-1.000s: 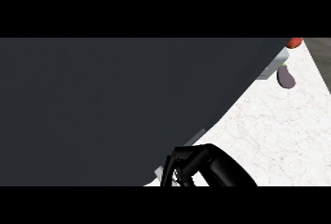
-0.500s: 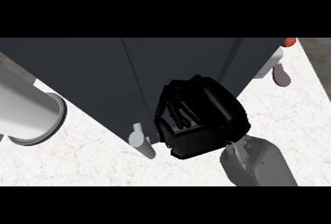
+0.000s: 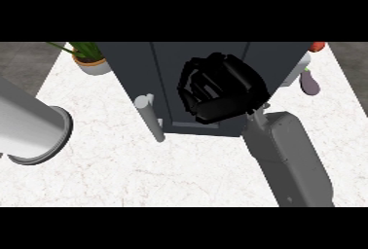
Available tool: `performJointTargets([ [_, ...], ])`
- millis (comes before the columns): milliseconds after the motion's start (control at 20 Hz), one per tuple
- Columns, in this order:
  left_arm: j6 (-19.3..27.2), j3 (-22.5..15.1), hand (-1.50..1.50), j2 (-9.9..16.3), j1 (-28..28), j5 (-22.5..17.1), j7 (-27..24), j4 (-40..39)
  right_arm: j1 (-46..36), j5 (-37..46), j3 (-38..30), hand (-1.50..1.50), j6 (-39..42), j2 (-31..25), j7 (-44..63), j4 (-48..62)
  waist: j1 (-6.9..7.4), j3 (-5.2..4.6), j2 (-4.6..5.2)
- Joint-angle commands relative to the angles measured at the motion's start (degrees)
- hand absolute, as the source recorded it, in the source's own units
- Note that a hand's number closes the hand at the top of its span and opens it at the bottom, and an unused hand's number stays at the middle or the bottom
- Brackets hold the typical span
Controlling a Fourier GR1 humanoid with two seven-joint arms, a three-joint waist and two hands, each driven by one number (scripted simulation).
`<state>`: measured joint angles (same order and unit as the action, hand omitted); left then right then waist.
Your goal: Pick up the bottled water, place it into the cabinet and close the cabinet
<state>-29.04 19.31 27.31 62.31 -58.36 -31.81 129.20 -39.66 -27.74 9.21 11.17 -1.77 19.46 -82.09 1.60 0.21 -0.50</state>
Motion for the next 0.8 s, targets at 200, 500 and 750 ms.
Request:
performJointTargets([
  [200,-4.4,2.5,-1.5,-2.7,0.5,-1.7,2.8,-1.0,-9.1,1.6,-2.7,1.5,2.1,1.3,-2.2,12.7,0.35,-0.23,0.65],
  [500,-2.8,1.9,-1.5,-1.3,-2.5,-2.9,5.4,-1.4,-13.6,-4.5,-2.6,1.5,3.7,1.7,-1.3,16.5,0.95,-0.24,1.04],
  [750,-1.9,3.2,-1.5,-1.6,-2.3,-3.2,6.8,1.3,-15.0,-5.0,-1.9,1.5,3.3,1.7,-1.8,17.5,1.1,-0.2,1.08],
])
